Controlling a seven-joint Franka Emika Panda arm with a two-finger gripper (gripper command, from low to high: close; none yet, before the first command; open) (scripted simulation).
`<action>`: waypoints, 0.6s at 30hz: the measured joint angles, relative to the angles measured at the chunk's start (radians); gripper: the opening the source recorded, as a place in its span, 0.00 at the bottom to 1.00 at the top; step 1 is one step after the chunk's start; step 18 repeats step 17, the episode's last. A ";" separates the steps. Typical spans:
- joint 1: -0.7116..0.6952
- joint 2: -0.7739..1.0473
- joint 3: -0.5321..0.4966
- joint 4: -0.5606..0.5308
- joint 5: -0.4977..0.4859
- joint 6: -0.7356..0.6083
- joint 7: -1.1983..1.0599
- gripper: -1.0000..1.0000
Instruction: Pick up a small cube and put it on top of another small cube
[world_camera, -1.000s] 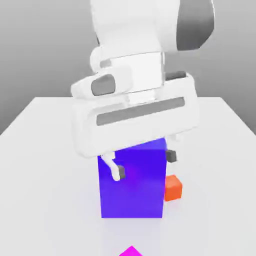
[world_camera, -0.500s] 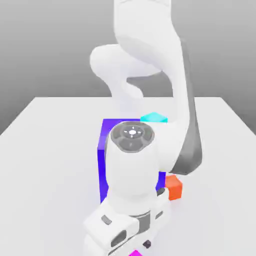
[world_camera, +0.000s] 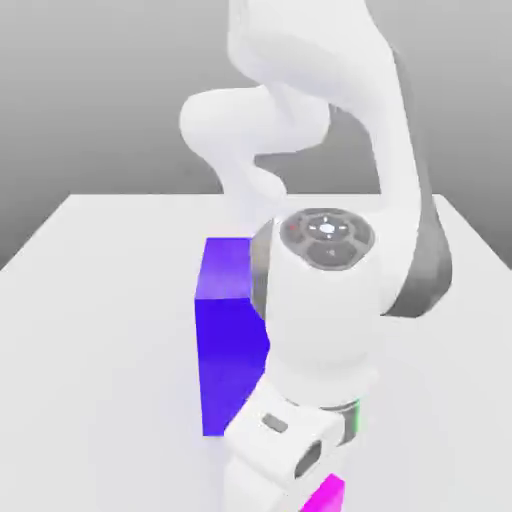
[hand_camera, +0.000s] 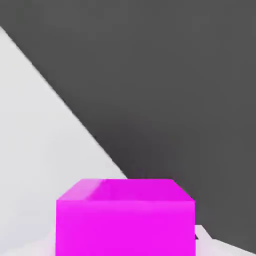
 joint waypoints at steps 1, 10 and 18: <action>0.021 0.005 0.020 0.025 -0.015 -0.019 -0.018 0.00; 0.160 0.158 0.129 0.204 -0.116 -0.042 -0.130 1.00; 0.166 0.112 0.138 0.213 -0.118 -0.095 -0.139 1.00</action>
